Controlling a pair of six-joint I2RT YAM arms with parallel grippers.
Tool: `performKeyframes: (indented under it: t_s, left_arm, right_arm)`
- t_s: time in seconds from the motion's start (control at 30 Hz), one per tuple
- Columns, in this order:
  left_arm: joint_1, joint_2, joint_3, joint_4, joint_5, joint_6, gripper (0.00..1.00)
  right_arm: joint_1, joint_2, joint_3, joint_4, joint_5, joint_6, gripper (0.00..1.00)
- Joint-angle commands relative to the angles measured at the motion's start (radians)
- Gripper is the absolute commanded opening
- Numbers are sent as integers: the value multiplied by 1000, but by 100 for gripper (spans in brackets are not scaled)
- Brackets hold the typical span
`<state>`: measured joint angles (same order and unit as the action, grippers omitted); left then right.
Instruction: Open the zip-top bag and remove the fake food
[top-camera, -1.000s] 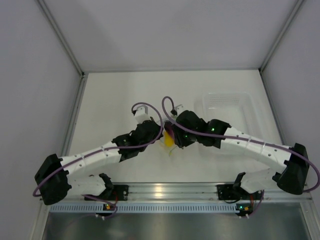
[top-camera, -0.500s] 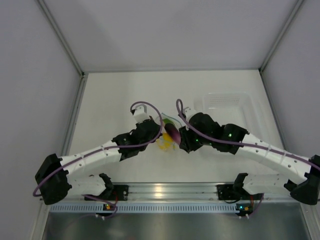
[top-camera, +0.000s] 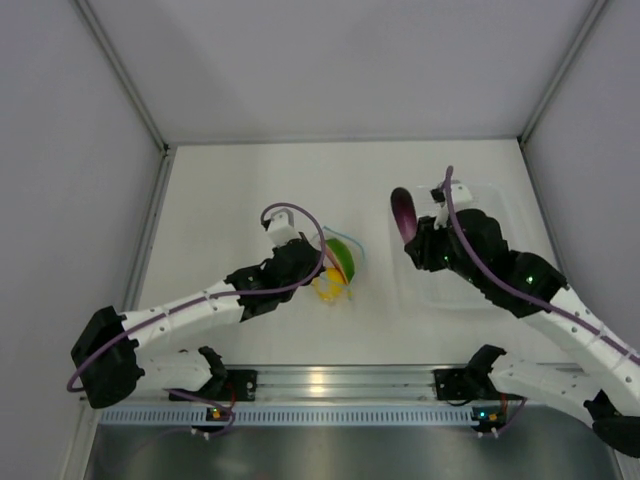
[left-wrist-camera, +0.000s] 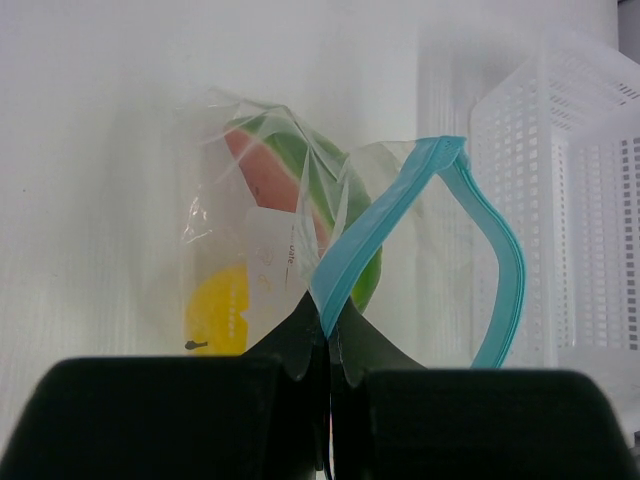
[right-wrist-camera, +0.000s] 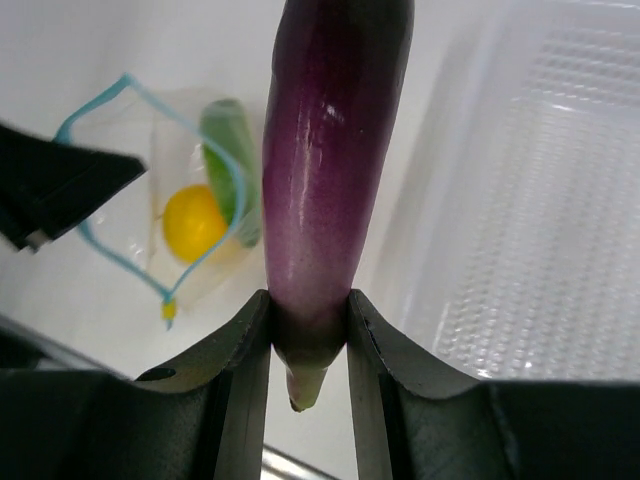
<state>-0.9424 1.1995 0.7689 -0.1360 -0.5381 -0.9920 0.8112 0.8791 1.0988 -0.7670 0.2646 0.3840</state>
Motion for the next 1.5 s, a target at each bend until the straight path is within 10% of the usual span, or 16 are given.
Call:
performKeyframes:
  t_s: [0.0,0.23,0.53,1.1,1.33,1.47]
  left_arm:
    - [-4,-23,3,12,7,-7,0]
    - [-2,-14,4,13,41,-11,0]
    - [-2,-12,10,13,79,3,0]
    - [-1,-34,46,15,173,38,0]
    - [-1,-34,56,13,181,12,0]
    - [-1,-32,61,15,175,-26,0]
  right_arm:
    - [-131,6,18,0,61,-49,0]
    - [-450,132,-76,100,15,-79,0]
    - [-560,346,-157,271,1,-66,4]
    - [-573,414,-169,259,-2,-50,59]
    - [-535,209,-131,196,-162,-24,40]
    - [-277,121,-59,153,-162,27,37]
